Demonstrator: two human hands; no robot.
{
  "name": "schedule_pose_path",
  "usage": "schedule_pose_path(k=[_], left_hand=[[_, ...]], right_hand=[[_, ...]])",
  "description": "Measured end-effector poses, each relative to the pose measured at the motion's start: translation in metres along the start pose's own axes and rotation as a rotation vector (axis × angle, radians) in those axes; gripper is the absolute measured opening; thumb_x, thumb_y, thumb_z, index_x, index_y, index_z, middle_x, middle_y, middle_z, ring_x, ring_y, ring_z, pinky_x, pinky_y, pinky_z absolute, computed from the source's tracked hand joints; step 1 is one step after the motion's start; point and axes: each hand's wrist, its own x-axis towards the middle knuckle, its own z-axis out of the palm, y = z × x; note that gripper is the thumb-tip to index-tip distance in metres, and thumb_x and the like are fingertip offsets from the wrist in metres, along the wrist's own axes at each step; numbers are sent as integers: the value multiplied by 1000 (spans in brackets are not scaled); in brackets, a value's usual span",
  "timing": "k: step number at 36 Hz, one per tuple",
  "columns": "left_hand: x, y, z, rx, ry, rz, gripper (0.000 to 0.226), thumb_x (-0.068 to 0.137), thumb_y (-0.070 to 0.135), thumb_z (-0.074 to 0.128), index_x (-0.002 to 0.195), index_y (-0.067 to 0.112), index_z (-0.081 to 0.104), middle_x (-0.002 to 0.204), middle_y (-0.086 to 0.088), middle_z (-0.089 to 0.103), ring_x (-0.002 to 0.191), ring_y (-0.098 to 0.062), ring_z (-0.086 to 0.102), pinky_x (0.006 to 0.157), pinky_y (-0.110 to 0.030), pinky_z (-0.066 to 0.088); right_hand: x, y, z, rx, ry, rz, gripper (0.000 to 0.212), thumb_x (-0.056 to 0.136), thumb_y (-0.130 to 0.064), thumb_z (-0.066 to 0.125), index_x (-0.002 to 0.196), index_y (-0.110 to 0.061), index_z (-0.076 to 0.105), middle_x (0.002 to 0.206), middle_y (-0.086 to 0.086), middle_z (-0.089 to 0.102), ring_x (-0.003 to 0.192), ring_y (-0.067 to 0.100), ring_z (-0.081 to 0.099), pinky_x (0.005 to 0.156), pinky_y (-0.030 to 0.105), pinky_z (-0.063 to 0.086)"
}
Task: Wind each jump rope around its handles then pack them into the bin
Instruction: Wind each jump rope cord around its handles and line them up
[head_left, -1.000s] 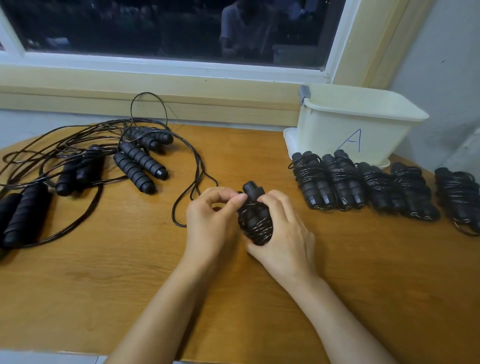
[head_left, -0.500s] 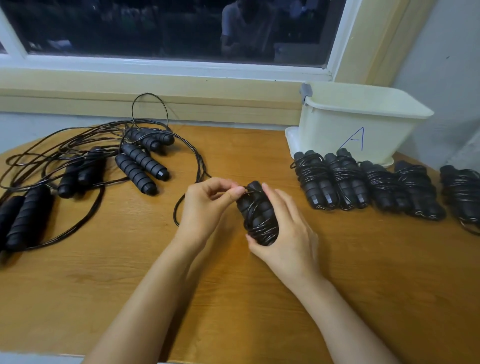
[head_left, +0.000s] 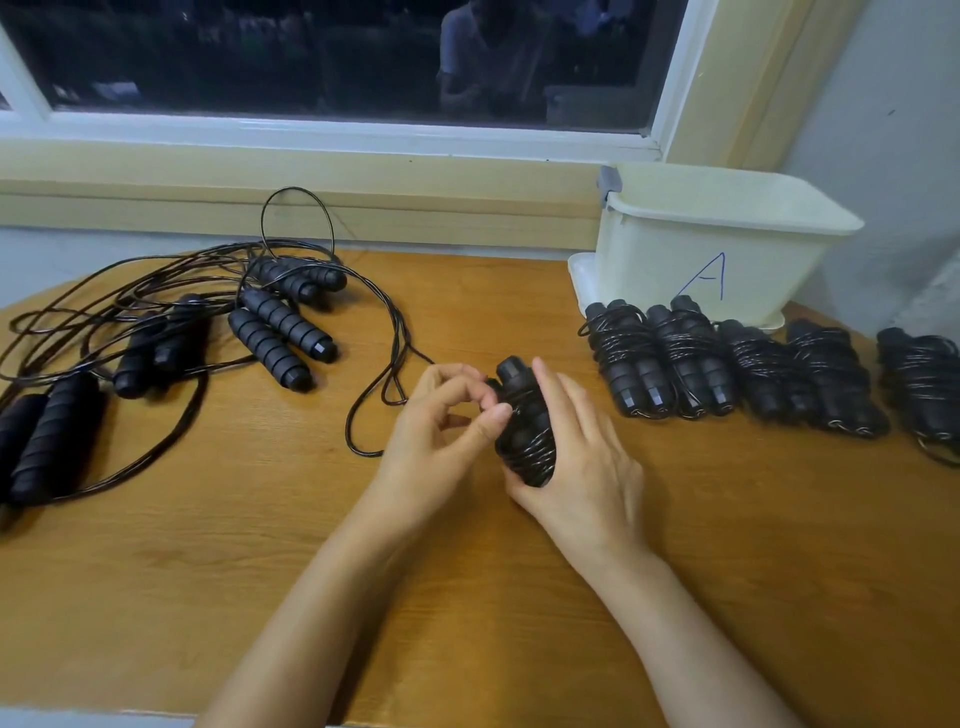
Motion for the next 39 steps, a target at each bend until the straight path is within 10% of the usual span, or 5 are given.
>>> schedule_pose_path(k=[8,16,23,33,39], left_hand=[[-5,-3,9,-7,-8,45,21,84,47,61,86,27,64,133,19,52,134,-7,44,106,-45,43],[-3,2,12,266,181,319,12,87,20,69,89,9,66,97,7,67,97,-5,63,86,-19,49],[17,12,-10,-160,253,-110,14,80,-6,73,85,7,71,72,-1,74,65,-8,68,65,-16,53],[39,13,-23,10,117,-135,17,81,-6,73,90,7,73,62,10,71,62,2,66,63,-10,50],[33,6,-27,172,80,107,11,78,13,78,82,22,74,85,6,74,82,-12,70,77,-30,58]], right_hand=[[-3,2,-2,107,-16,26,91,63,-36,86,142,-34,42,147,-18,44,115,15,59,65,34,57],[-2,-1,-1,89,-6,29,92,59,-35,88,138,-36,42,146,-23,44,107,14,59,60,29,52],[-2,-3,-3,-10,-22,-65,88,60,-37,87,140,-31,49,143,-19,48,106,11,57,58,16,41],[-4,1,-4,42,-14,-138,82,65,-33,86,140,-26,54,141,-15,53,107,11,57,65,19,49],[-5,5,3,260,-80,6,85,66,-39,83,143,-33,47,141,-22,48,119,8,57,83,31,58]])
